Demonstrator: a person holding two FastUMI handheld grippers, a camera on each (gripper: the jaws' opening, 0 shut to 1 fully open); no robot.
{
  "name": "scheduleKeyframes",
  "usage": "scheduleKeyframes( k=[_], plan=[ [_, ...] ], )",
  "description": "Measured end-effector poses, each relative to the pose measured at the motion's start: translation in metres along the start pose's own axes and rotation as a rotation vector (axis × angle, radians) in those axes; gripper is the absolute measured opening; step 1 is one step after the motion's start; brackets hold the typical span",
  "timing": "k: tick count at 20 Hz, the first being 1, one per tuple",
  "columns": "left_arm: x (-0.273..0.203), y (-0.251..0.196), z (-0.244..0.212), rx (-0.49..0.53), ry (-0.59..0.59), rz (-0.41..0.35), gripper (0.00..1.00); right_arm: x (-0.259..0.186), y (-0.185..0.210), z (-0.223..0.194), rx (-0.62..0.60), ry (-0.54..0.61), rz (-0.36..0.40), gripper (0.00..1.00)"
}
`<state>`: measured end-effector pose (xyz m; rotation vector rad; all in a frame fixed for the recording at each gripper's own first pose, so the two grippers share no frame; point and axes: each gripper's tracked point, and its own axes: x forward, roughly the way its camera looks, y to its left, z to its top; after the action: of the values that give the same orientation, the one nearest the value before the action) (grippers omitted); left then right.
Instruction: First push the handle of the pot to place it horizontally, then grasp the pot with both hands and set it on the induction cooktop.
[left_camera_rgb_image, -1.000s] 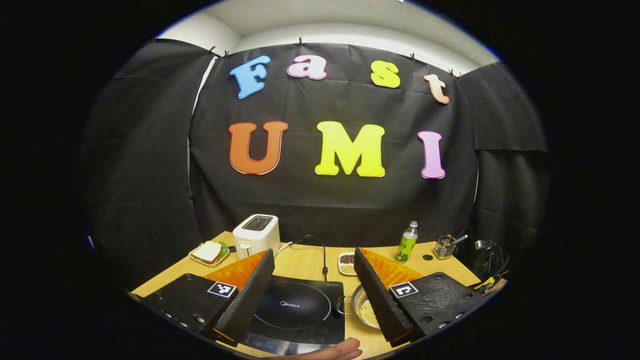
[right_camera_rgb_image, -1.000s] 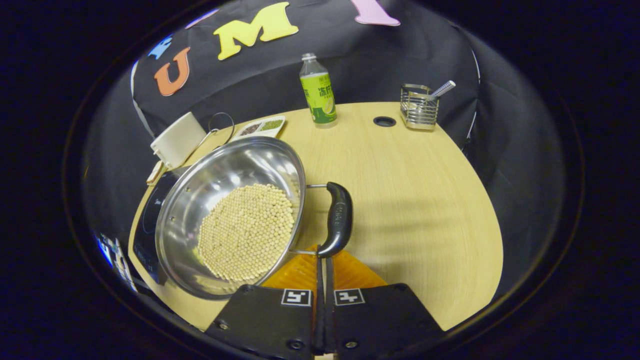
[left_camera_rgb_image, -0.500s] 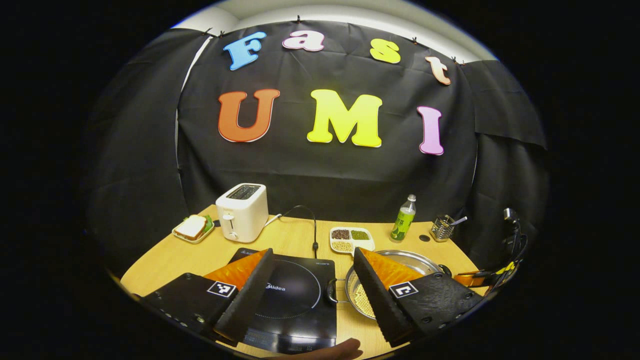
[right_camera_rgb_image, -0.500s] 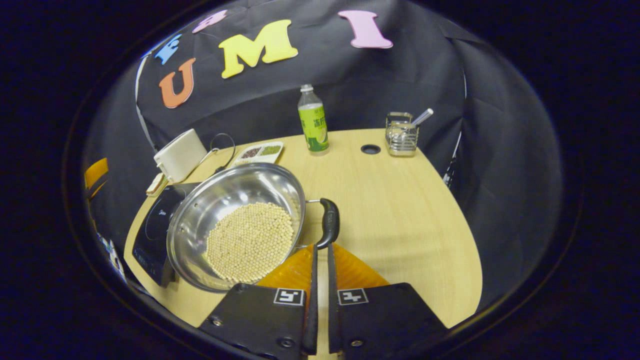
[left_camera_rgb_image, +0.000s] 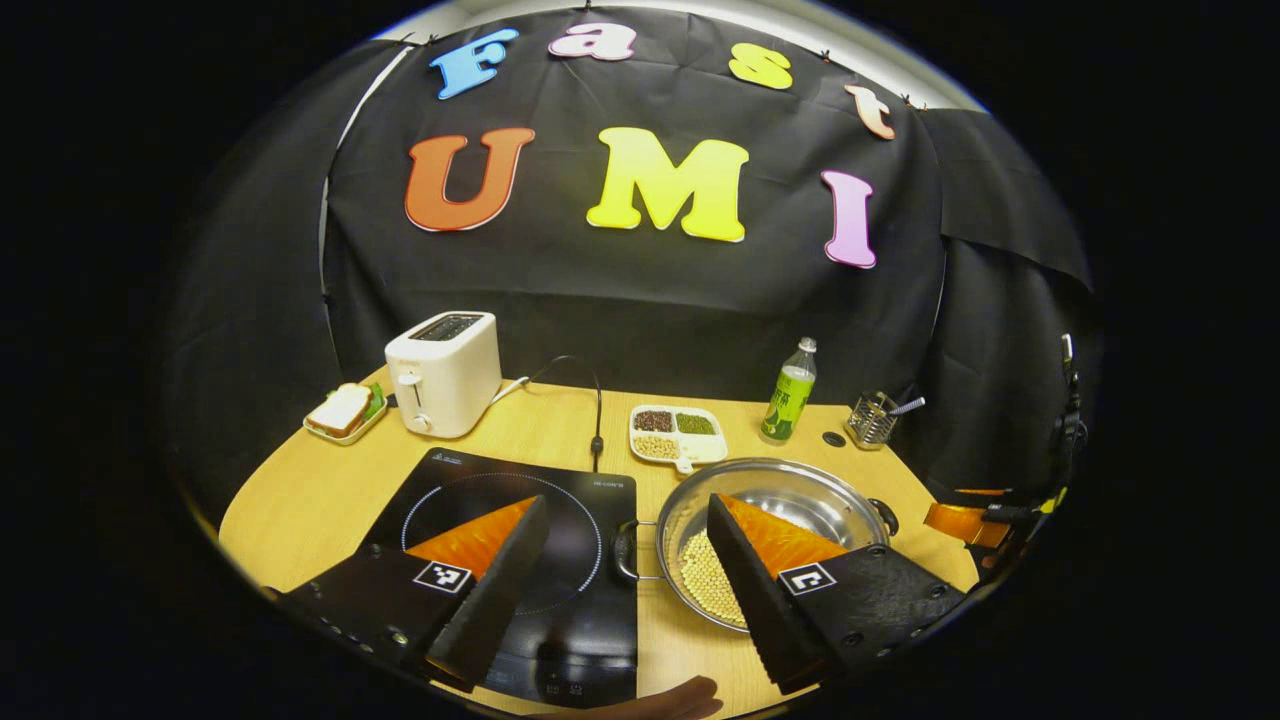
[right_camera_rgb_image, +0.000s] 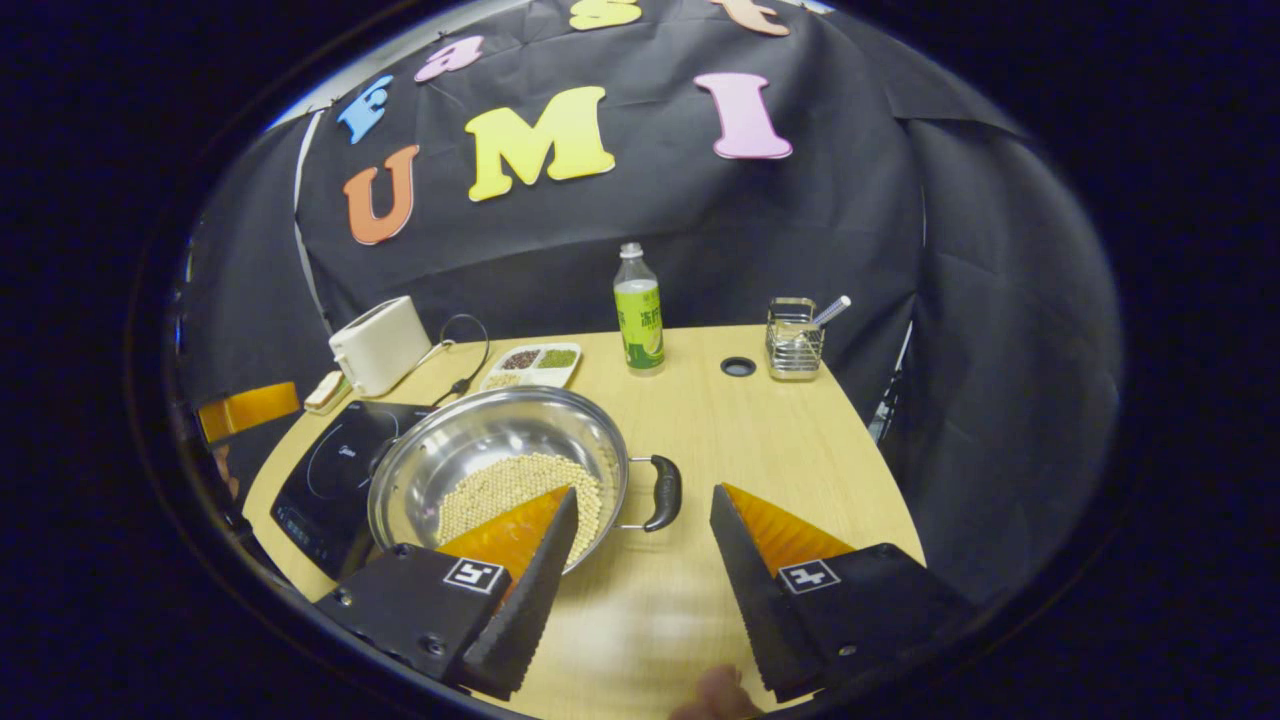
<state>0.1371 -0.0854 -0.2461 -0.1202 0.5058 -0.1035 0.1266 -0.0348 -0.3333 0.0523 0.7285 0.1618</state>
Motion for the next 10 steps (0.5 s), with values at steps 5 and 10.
scheduleKeyframes(
  k=[5,10],
  plan=[
    [0.027,-0.013,-0.025,0.030,0.056,-0.006,0.96,0.020,-0.003,0.002,-0.008,0.014,-0.027,0.85],
    [0.059,-0.016,-0.055,0.055,0.148,0.007,0.95,0.054,-0.006,-0.002,0.011,0.034,-0.056,0.85]
  ],
)
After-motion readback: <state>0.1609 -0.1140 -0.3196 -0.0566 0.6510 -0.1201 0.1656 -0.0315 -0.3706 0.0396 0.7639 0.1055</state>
